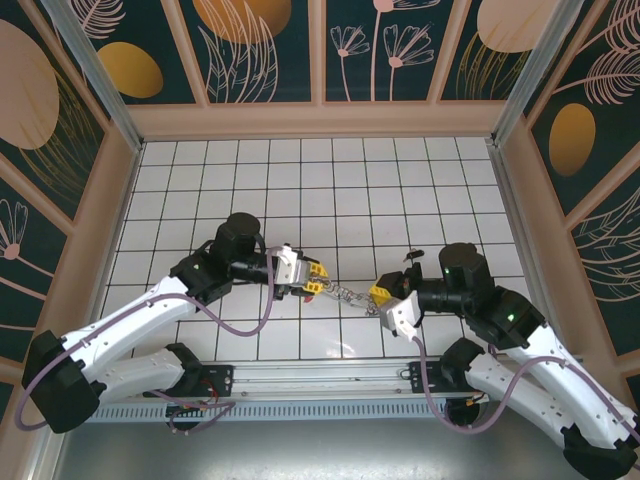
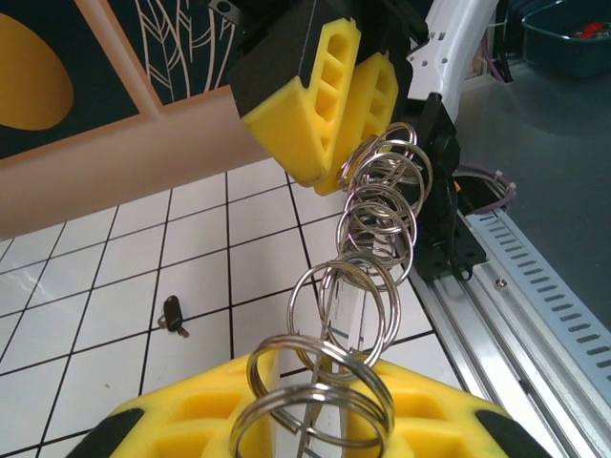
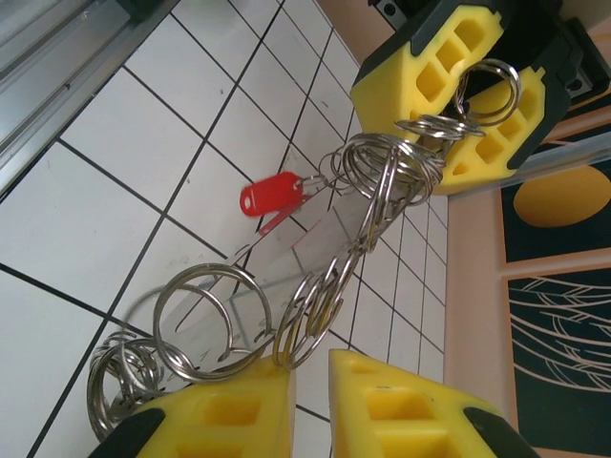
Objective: Put the keys on the keyring
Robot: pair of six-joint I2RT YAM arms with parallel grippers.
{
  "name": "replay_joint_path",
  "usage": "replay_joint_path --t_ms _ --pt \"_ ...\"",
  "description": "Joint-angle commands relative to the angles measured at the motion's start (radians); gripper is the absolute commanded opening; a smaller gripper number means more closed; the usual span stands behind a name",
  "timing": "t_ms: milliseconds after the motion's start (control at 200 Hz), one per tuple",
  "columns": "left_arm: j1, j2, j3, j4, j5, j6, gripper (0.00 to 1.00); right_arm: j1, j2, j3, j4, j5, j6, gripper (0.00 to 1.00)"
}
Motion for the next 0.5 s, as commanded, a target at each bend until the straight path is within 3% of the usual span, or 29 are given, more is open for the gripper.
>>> replay_joint_path --t_ms 0,495 --pt "-0.004 -0.036 -0.022 0.091 -0.017 -0.031 0.00 0.014 -0.022 -0.029 0.038 -0.067 0.032 0.17" --pt "-0.001 -0.052 -0.071 0.154 -0.058 -0.063 0.00 0.014 -0.070 -0.058 0.104 -0.153 0.120 0.22"
